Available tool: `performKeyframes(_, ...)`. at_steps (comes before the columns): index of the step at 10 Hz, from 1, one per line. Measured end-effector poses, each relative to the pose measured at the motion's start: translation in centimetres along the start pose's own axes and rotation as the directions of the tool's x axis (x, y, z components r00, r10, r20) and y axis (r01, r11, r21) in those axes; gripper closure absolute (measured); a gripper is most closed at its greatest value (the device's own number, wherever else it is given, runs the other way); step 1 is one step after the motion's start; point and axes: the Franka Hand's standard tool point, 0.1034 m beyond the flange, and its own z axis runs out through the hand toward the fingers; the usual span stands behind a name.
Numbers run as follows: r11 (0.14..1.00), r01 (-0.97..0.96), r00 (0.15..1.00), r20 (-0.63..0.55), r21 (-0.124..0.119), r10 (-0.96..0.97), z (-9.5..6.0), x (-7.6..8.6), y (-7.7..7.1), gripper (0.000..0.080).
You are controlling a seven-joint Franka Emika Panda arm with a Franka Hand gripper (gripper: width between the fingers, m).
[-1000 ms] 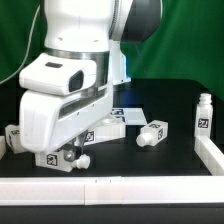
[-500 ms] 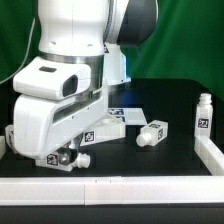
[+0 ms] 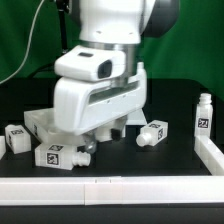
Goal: Assemble one leg
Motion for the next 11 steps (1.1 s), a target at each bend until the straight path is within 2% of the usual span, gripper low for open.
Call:
performKeyframes(1,1.0,-0.002,1.0,-0.003,-0.002,0.002,-0.1,0.6,-0.4,0.0178)
performKeyframes(4,0.998,-0.056,0.998,-0.004,-0.002,0.056,-0.1,0.6,-0.5,0.0151)
performKeyframes(5,0.985,-0.17,0.985,-0.016,-0.008,0.17,-0.8,1.1,-1.6,0.015)
performKeyframes(6,0.951,-0.31,0.951,-0.023,-0.003,0.31,-1.2,1.6,-3.5,0.015)
performKeyframes(7,0.9,-0.436,0.9,-0.015,0.01,0.436,-1.4,2.2,-5.4,0.015)
performKeyframes(8,0.833,-0.552,0.833,0.004,0.032,0.553,-1.3,2.8,-6.2,0.015)
performKeyframes(9,0.835,-0.549,0.835,0.0,0.042,0.55,-1.3,2.8,-6.0,0.015)
performKeyframes(11,0.836,-0.547,0.837,0.001,0.043,0.547,-1.2,2.8,-6.1,0.015)
